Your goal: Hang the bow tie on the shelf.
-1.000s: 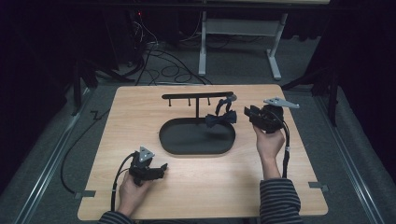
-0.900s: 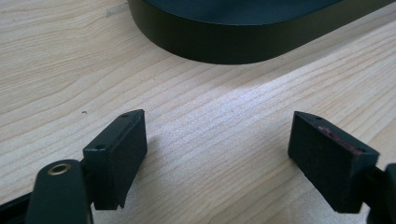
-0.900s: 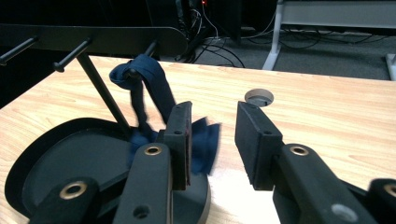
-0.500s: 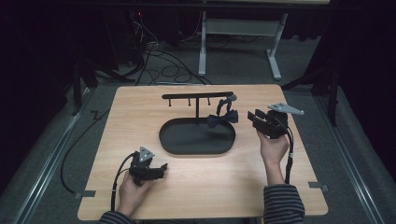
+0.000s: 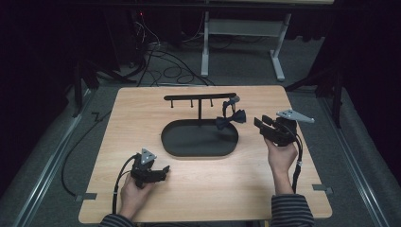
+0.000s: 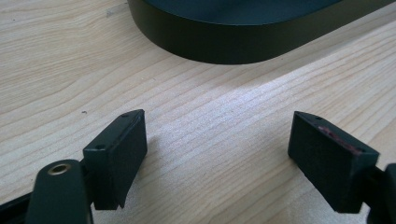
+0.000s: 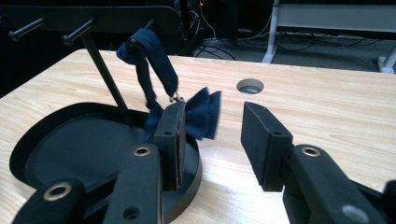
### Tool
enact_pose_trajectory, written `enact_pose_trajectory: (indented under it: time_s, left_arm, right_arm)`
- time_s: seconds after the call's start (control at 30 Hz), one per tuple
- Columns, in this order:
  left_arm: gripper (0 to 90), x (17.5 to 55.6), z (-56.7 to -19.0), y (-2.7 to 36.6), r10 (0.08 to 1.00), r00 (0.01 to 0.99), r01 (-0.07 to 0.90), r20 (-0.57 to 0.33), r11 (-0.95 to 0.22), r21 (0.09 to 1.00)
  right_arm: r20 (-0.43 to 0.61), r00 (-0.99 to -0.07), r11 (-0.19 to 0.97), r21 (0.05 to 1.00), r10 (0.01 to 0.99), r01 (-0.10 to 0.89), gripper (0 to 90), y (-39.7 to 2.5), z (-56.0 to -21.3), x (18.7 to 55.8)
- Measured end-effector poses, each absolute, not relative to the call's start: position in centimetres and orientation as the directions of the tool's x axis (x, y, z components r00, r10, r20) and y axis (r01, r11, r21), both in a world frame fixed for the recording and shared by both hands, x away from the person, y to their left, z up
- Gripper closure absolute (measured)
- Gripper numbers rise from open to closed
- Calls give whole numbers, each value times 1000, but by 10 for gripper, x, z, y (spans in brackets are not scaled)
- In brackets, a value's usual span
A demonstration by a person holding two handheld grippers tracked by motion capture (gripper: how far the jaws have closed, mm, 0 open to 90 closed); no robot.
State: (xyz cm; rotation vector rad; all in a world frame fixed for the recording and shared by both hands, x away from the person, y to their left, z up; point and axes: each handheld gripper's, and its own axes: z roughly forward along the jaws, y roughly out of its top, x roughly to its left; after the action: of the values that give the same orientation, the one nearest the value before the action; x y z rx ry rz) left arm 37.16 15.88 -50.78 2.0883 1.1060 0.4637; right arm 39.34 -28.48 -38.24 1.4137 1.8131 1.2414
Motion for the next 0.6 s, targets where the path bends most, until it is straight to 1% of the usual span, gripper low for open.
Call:
enact_pose_trajectory:
  time_s: [0.6]
  left_arm:
    - [201, 372, -508, 159, 823, 568, 565, -16, -375, 734]
  right_arm:
    - [159, -326, 14, 882, 932, 470, 612, -292, -396, 376]
